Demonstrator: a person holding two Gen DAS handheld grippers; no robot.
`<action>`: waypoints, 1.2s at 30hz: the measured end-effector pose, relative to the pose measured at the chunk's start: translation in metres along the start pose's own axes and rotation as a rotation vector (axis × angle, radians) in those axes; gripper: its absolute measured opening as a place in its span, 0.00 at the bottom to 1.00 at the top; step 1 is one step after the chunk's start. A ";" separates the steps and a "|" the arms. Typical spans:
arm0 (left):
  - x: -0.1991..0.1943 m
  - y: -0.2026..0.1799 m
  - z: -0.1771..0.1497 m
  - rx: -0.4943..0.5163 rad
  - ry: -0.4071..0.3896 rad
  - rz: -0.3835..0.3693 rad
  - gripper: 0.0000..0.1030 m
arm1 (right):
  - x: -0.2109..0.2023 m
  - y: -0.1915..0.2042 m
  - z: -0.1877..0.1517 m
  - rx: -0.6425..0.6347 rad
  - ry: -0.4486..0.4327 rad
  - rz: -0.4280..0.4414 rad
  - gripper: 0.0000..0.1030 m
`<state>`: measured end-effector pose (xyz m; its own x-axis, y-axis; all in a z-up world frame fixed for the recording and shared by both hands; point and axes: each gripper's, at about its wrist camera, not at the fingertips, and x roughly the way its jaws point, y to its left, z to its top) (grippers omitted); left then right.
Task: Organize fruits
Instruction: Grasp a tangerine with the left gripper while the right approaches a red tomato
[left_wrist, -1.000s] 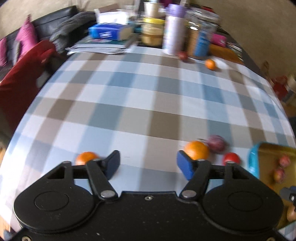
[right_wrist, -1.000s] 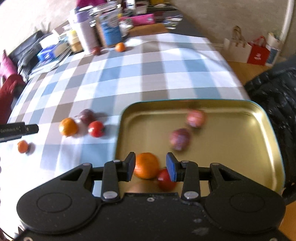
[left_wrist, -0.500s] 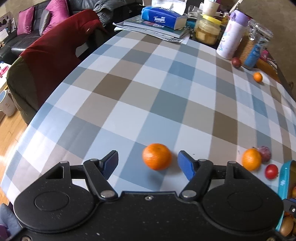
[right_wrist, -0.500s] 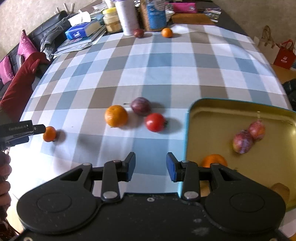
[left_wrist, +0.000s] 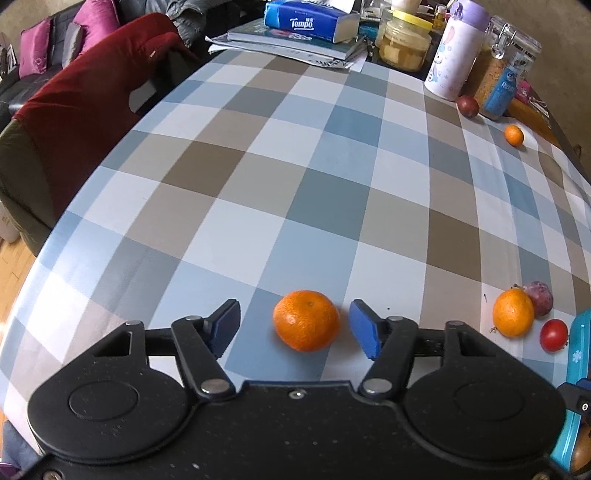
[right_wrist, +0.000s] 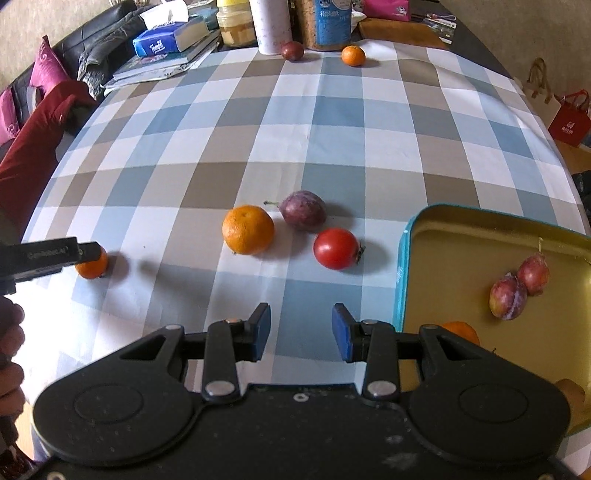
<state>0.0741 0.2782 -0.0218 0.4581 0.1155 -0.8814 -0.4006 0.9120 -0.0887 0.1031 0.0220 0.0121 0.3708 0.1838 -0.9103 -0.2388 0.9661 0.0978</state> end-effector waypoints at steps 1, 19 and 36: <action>0.002 -0.001 0.000 0.001 0.003 -0.004 0.62 | 0.001 0.000 0.002 0.004 0.002 0.003 0.38; 0.020 -0.002 -0.005 0.013 0.030 -0.012 0.49 | 0.030 -0.016 0.051 0.139 -0.010 0.004 0.38; 0.020 -0.015 -0.011 0.050 0.002 0.058 0.50 | 0.042 -0.034 0.054 0.220 0.002 0.009 0.38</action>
<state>0.0801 0.2628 -0.0430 0.4339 0.1685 -0.8851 -0.3861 0.9223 -0.0137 0.1750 0.0068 -0.0077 0.3678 0.1921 -0.9098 -0.0402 0.9808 0.1909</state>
